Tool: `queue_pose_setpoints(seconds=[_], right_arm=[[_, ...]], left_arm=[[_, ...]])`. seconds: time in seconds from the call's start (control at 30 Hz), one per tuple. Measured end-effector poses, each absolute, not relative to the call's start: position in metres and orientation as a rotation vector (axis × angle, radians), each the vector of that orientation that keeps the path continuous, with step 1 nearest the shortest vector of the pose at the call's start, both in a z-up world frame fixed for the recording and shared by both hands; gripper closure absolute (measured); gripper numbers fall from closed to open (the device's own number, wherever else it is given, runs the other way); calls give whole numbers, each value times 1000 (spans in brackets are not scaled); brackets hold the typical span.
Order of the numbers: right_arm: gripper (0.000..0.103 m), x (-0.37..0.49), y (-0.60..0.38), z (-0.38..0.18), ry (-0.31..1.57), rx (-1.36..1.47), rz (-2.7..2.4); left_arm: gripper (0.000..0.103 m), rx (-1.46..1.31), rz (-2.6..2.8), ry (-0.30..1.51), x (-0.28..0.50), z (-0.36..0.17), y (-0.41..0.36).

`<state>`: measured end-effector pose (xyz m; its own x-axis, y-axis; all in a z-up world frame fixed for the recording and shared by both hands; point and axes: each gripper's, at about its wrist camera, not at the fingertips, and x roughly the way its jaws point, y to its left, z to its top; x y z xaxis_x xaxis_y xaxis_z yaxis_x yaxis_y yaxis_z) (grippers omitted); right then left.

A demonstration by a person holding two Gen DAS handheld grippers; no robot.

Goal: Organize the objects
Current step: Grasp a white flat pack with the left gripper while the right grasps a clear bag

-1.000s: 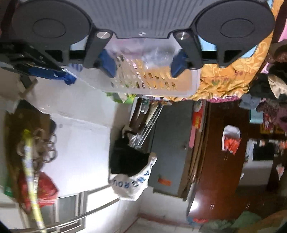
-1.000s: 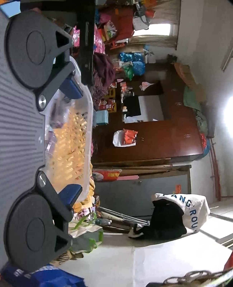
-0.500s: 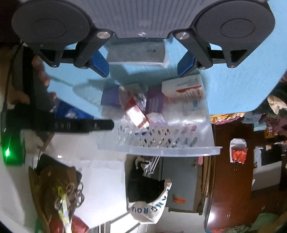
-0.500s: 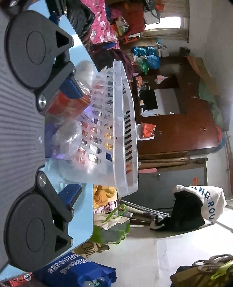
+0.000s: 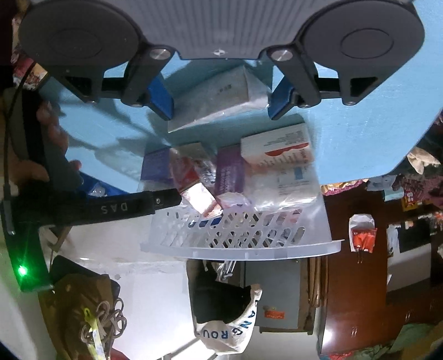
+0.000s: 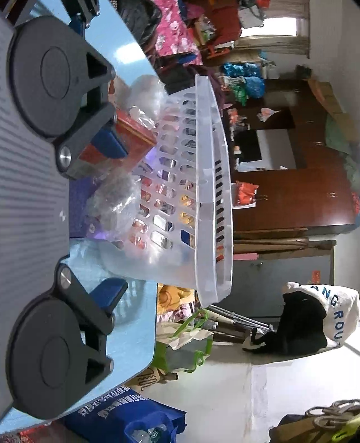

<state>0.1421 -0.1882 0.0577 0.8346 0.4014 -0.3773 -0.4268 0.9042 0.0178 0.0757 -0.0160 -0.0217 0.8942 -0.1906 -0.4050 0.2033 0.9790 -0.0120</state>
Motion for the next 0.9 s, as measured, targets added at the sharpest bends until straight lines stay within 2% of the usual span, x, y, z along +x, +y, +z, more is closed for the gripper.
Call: queue_pose_setpoints(seconds=[0.13,0.2,0.4,0.9], right_arm=[[24,150,-186,54,412,-84,438],[47,152,-187,54,419,-71,450],[52,142,-197,57,361,-46,453],[52,126,-196,63,224,-50,457]], left_arm=[[26,35,-221,409,76,-22,-11],[26,31,-225,408,77,-23,-10],[29,16,-217,356,74,-24,-2],[30,-39,-198,254,68,-13,22]])
